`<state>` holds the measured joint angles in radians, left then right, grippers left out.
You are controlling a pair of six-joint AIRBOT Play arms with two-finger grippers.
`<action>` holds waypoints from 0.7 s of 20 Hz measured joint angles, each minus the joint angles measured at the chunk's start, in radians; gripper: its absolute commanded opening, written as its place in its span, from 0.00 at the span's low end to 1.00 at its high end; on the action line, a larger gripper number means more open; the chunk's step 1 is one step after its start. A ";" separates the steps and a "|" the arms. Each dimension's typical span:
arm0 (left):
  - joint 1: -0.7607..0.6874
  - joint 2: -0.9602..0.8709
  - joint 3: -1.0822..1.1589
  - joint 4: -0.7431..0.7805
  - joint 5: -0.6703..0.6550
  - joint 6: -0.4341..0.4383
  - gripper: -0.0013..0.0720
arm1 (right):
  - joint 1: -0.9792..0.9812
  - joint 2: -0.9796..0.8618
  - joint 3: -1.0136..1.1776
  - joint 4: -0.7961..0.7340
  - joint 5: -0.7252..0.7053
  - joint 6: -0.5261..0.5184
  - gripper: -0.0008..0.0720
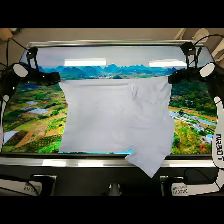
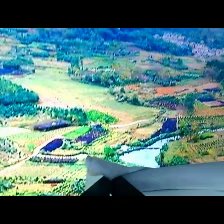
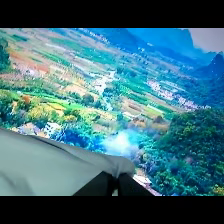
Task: Fold the shirts.
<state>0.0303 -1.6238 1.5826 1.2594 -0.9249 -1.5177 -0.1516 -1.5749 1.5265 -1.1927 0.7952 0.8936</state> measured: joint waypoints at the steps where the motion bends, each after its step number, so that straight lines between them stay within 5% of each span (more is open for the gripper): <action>1: -0.001 -0.022 0.018 -0.001 -0.010 0.000 0.05 | 0.000 -0.004 0.000 0.000 -0.010 0.001 0.04; 14: -0.017 -0.065 -0.047 -0.011 -0.458 0.059 0.05 | -0.002 -0.018 -0.090 -0.172 0.523 0.007 0.04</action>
<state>0.0135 -1.6890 1.5352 1.2484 -1.3830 -1.4590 -0.1539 -1.5925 1.4364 -1.3647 1.3178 0.9009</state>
